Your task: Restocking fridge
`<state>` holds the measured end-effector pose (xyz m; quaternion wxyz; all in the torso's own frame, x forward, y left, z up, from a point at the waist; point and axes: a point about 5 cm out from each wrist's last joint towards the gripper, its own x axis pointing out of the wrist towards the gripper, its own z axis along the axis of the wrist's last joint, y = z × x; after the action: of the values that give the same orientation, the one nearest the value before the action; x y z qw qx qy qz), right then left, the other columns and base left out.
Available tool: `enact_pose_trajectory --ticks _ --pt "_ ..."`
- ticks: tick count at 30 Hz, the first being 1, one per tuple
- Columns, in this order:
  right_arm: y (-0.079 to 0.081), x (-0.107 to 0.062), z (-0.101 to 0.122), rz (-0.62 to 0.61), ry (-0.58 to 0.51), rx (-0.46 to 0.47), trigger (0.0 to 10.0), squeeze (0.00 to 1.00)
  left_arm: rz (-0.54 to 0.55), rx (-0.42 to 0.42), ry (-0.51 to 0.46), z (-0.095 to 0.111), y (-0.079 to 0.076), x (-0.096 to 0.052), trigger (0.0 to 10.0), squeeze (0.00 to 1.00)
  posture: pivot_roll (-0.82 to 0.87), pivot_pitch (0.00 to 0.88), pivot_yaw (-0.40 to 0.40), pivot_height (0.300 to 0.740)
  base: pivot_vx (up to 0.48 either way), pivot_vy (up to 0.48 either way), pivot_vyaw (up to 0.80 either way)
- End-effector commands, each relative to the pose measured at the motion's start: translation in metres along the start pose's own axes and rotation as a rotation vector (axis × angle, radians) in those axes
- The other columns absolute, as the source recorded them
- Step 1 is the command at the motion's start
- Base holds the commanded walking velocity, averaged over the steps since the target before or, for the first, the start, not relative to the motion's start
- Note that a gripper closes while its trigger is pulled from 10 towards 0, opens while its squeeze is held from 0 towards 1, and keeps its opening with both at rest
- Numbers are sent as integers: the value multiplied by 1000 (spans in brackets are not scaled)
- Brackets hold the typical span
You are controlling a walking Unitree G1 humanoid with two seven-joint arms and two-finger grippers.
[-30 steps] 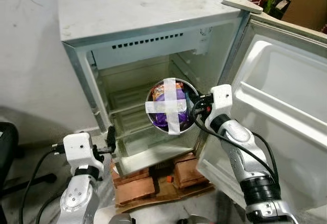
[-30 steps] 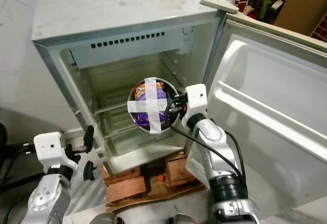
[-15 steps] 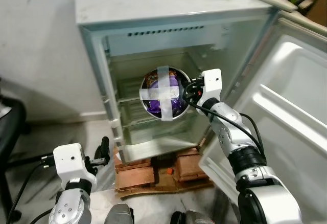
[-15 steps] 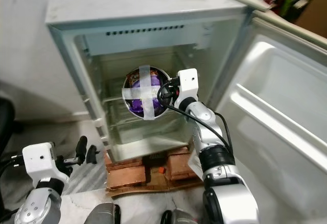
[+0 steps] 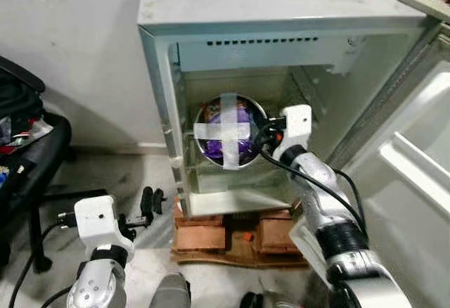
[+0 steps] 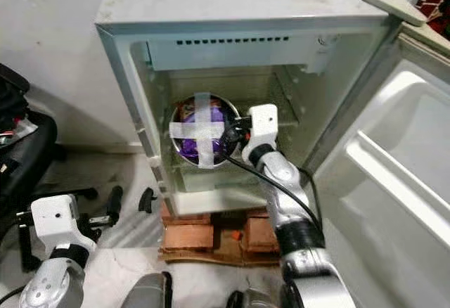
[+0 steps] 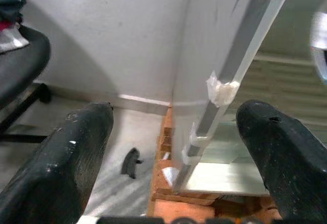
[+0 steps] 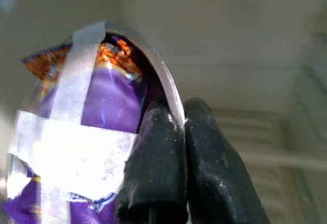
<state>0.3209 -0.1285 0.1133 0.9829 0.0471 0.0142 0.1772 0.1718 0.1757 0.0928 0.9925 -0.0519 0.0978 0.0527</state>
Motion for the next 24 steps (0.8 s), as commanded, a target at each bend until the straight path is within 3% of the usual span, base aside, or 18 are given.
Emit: enact_pose_trajectory --ticks 1,5,8,24 --pt "-4 -11 12 -20 -42 -4 10000 0 -8 8 -8 1 2 -5 10000 0 176 112 -57 740 0 0 0" --pt "-6 -36 10 -40 -19 -1 10000 0 -8 7 -3 -1 4 -10 10000 0 167 105 -55 740 61 0 0" --pt "-4 -44 7 -39 9 3 10000 0 -9 8 -5 -1 4 -8 10000 0 160 98 -55 740 250 0 0" --pt "5 -60 2 -5 88 29 10000 0 -14 1 -24 0 1 -4 10000 0 155 98 -57 740 279 0 0"
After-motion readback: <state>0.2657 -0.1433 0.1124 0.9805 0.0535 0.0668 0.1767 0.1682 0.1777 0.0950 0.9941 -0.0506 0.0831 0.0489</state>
